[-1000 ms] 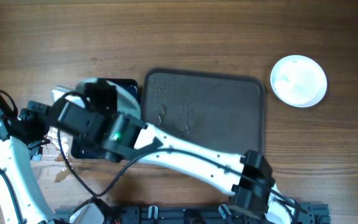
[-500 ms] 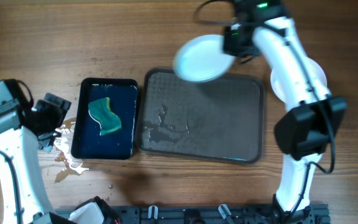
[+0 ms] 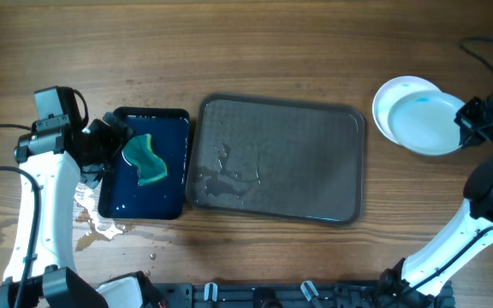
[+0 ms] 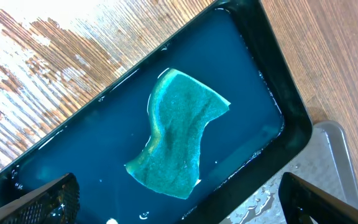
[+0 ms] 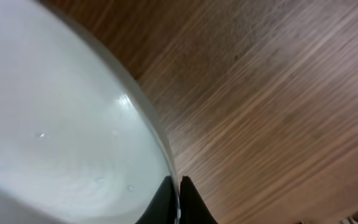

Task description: Clean dirty plates on tray and stack at the side

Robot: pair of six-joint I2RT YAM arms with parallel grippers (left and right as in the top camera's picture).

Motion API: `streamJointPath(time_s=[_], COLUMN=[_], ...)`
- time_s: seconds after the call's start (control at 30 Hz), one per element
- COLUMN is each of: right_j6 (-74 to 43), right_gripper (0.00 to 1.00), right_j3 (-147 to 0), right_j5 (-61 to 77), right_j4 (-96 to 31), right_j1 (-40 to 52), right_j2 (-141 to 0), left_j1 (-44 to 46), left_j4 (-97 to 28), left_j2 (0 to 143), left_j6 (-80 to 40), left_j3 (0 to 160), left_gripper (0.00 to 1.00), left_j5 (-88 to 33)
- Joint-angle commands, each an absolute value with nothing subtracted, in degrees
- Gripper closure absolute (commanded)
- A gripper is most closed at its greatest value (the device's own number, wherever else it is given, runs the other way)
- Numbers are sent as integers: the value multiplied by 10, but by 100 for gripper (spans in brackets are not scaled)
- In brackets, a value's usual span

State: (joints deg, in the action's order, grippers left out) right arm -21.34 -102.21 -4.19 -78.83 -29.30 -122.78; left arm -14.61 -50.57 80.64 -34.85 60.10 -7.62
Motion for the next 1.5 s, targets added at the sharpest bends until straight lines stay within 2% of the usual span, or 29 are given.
streamJointPath(time_s=[0.0,0.07,0.1,0.13,0.17,0.2,0.23,0.27,0.3,0.37,0.4,0.47,0.5,0.53,0.57,0.87,1.1,1.17,1.23,1.27,1.37,1.4,1.47], right_j6=[-209,-208,-207,-205,-205,-205,-199,-191,-178,-160,-154,-152,-152,-152,-152,-212,-203,-164,-131,-95,-38,-23,15], right_gripper=[95,85,84,76,53,43,41,31,27,26,31,70,77,91,95,96,95,85,81,75,48,42,36], right_j3=[-971,-950,-949,-949,-949,-949,-952,-965,-973,-984,-984,-984,-979,-969,-962,-776,-772,-784,-796,-798,-798,-798,-798], right_j5=[-4,15,14,14,14,14,18,37,50,66,65,65,65,64,62,67,102,183,200,195,143,120,103], right_j4=[-736,-703,-693,-688,-687,-687,-686,-695,-695,-687,-678,-671,-670,-667,-663,-507,-472,-472,-471,-466,-459,-462,-473], right_j1=[-276,-265,-258,-253,-250,-248,-247,-247,-246,-243,-238,-230,-225,-220,-217,-206,-201,-200,-185,-169,-117,-92,-56], right_j2=[-1224,-1224,-1224,-1224,-1224,-1224,-1222,-1212,-1198,-1157,-1135,-1123,-1123,-1123,-1123,-1123,-1123,-1119,-1077,-1038,-941,-900,-837], left_j1=[-143,-143,-143,-143,-143,-143,-143,-143,-143,-143,-143,-143,-143,-143,-143,-143,-143,-143,-143,-143,-131,-117,-81], left_j4=[-503,-503,-503,-503,-504,-504,-504,-503,-503,-502,-501,-502,-502,-504,-505,-520,-523,-523,-516,-510,-495,-489,-477], left_j2=[809,809,809,809,809,809,809,809,809,809,809,809,809,809,809,809,809,809,809,809,809,809,798], left_j6=[-354,-354,-354,-354,-354,-354,-353,-351,-350,-350,-350,-350,-349,-350,-350,-350,-349,-346,-299,-262,-194,-182,-155], left_j3=[601,601,601,601,601,601,601,601,601,601,601,601,601,601,601,601,601,601,601,601,601,601,613], left_gripper=[0,0,0,0,0,0,0,0,0,0,0,0,0,0,0,0,0,0,0,0,0,0,0], left_j5=[-81,-81,-81,-81,-81,-81,-81,-79,-79,-78,-78,-79,-79,-79,-79,-79,-79,-79,-79,-79,-90,-90,-89])
